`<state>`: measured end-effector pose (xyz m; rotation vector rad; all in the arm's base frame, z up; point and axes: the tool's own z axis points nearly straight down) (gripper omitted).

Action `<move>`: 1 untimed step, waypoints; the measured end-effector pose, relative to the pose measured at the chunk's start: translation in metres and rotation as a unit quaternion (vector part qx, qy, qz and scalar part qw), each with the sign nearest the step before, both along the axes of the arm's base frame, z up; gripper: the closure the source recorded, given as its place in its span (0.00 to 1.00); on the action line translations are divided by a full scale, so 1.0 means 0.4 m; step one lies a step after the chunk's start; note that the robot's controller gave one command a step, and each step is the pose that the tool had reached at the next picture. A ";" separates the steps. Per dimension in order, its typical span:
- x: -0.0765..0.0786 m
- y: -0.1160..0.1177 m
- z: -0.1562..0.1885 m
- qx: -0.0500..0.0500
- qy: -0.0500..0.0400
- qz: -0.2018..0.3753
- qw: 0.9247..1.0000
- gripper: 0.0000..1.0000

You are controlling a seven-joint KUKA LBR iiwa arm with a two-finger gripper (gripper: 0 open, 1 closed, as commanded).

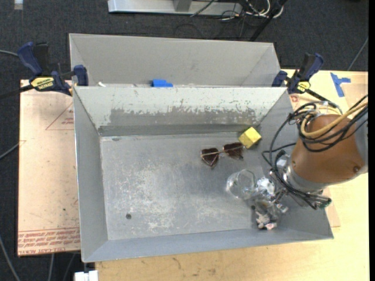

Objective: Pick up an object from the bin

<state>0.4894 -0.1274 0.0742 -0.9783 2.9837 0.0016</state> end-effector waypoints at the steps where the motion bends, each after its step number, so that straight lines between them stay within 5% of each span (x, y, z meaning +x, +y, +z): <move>1: -0.001 0.002 0.036 0.000 0.001 0.000 1.000 1.00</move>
Offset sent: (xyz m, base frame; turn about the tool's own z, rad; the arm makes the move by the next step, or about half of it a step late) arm -0.0001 0.0000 0.0064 0.0000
